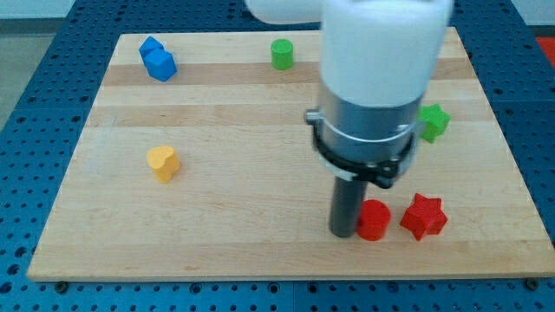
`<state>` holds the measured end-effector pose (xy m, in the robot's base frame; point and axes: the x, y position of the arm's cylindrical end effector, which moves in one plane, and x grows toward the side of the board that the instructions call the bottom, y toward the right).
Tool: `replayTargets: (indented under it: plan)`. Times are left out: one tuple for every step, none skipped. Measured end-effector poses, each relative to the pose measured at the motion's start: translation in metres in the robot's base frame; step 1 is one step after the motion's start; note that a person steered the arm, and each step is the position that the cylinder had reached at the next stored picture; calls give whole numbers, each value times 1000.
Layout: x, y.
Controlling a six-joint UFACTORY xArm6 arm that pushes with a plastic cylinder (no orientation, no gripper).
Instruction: Point at the green circle
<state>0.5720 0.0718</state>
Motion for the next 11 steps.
replayTargets:
  plan:
    - [0, 30]
    - [0, 34]
    - [-1, 33]
    - [-26, 7]
    - [-54, -24]
    - [-83, -45]
    - [-120, -56]
    - [-160, -64]
    - [-202, -66]
    - [-238, -66]
    - [-264, -68]
